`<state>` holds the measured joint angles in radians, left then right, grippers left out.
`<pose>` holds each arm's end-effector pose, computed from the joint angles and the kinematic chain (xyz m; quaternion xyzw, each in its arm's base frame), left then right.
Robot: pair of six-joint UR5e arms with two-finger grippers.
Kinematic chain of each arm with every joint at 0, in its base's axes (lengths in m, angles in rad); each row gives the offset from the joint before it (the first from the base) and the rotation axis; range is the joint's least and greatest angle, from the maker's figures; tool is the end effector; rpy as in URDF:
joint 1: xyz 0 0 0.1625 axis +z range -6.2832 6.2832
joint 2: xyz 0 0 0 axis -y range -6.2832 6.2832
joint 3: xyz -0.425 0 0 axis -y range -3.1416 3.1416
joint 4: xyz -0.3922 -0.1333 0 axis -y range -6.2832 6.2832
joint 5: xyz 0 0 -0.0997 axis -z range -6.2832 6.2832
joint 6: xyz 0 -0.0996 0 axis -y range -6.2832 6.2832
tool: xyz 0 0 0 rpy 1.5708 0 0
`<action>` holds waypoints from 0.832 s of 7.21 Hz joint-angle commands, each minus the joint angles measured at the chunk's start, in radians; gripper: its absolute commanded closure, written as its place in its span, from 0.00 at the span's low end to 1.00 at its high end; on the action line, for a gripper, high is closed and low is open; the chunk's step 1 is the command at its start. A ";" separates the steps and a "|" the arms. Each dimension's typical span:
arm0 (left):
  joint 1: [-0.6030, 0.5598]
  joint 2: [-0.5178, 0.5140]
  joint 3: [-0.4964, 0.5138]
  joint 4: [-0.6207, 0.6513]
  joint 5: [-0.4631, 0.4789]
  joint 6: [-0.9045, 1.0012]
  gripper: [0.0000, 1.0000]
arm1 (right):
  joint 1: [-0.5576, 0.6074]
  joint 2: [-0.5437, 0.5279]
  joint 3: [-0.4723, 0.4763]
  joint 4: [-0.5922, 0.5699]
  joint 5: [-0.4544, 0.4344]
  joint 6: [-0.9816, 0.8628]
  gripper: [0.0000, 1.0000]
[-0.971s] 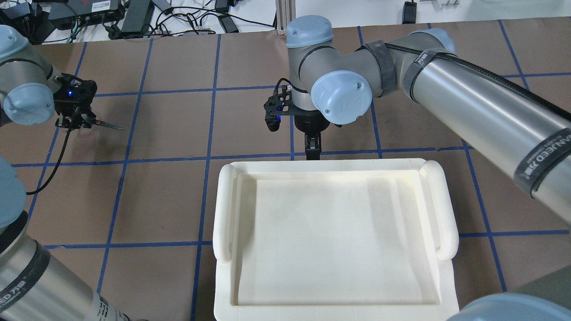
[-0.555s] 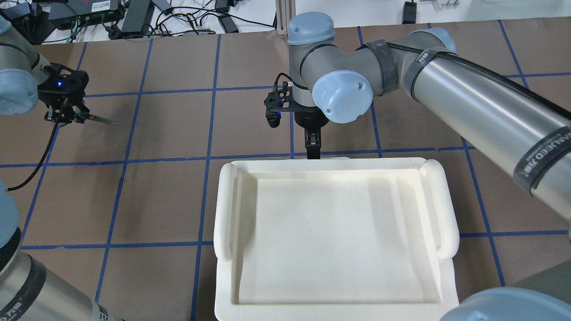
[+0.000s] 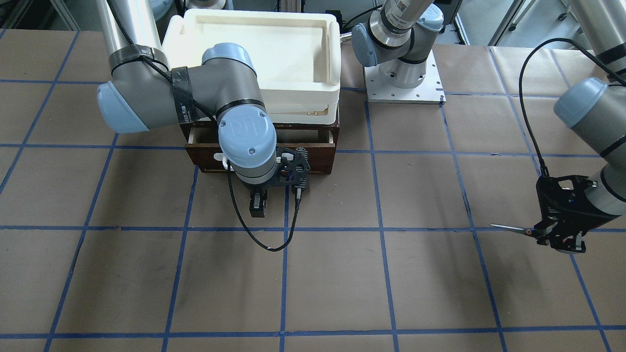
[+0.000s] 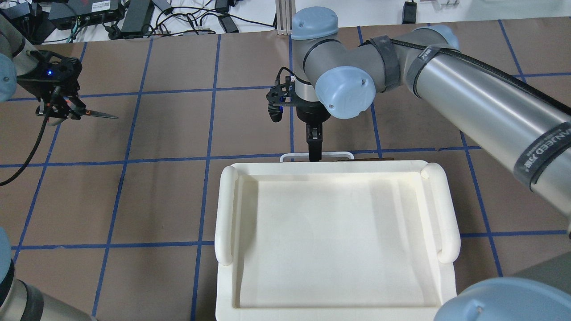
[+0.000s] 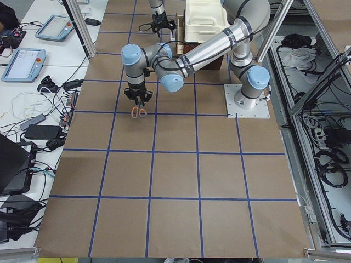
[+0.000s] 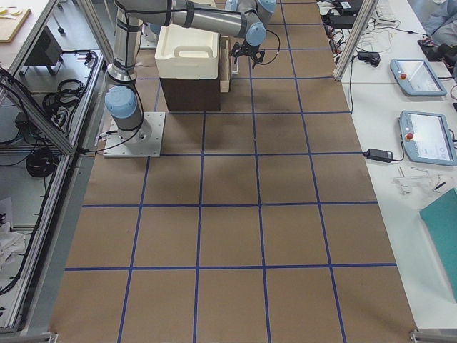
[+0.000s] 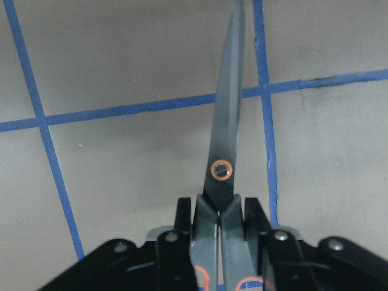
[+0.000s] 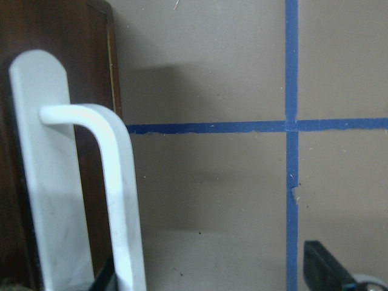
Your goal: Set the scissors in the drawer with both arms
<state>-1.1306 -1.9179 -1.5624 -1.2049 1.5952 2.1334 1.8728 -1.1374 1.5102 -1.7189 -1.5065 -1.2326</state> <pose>0.1445 -0.6138 0.3350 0.7488 0.6625 0.0079 0.0165 0.3174 -0.5492 0.2862 -0.6869 0.7174 0.0858 0.0788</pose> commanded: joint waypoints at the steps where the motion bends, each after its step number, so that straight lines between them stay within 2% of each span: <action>1: -0.003 0.013 0.001 -0.015 0.008 -0.007 1.00 | -0.015 0.033 -0.043 0.001 0.008 -0.001 0.00; 6: -0.003 0.020 -0.001 -0.024 0.003 -0.009 1.00 | -0.044 0.077 -0.122 -0.001 0.012 -0.002 0.00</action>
<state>-1.1336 -1.8993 -1.5631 -1.2278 1.5961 2.1251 1.8378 -1.0687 1.4090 -1.7189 -1.4942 -1.2346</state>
